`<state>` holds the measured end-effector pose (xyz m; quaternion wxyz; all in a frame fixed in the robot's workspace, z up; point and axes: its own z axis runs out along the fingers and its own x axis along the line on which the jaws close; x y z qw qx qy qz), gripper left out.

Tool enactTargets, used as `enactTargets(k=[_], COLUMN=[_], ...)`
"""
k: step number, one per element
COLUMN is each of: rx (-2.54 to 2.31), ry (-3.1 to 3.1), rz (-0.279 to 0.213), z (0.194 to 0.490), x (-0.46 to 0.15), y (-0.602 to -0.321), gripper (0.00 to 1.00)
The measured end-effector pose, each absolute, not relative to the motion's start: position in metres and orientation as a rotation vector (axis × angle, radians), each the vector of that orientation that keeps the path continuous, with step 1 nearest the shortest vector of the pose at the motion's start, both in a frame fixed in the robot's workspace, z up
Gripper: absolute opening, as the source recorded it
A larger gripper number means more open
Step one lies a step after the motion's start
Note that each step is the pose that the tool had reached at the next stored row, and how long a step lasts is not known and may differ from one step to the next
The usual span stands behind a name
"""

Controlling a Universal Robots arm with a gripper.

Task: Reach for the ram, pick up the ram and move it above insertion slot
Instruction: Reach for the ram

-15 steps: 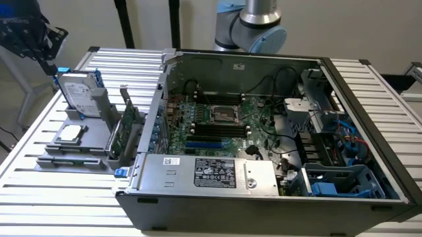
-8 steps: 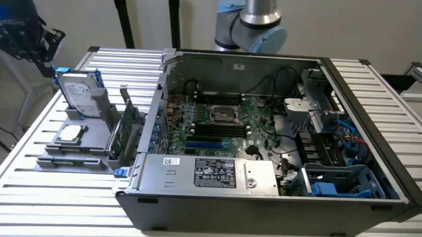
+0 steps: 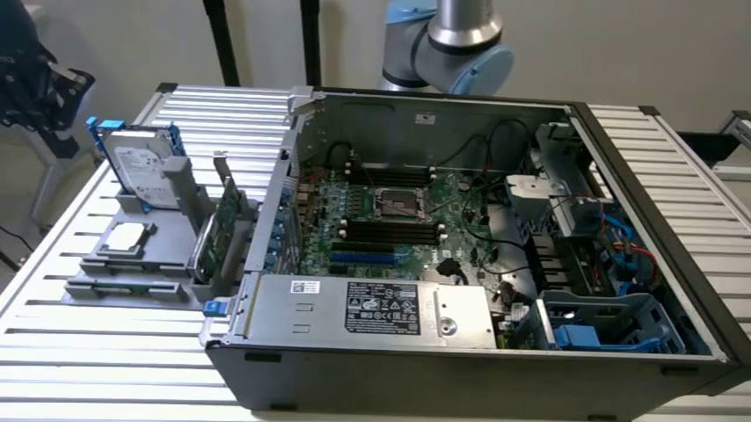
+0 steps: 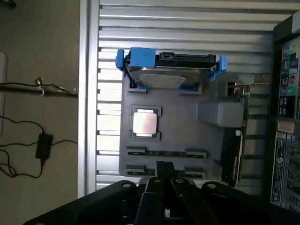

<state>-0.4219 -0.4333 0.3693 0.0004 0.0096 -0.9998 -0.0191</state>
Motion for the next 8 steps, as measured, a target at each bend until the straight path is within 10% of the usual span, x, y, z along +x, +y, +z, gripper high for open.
enactTargets(k=[8], rx=[0.03], ry=[-3.14], rz=[-0.06], z=[0.368], x=[-0.422], y=[-0.47], gripper=[0.11])
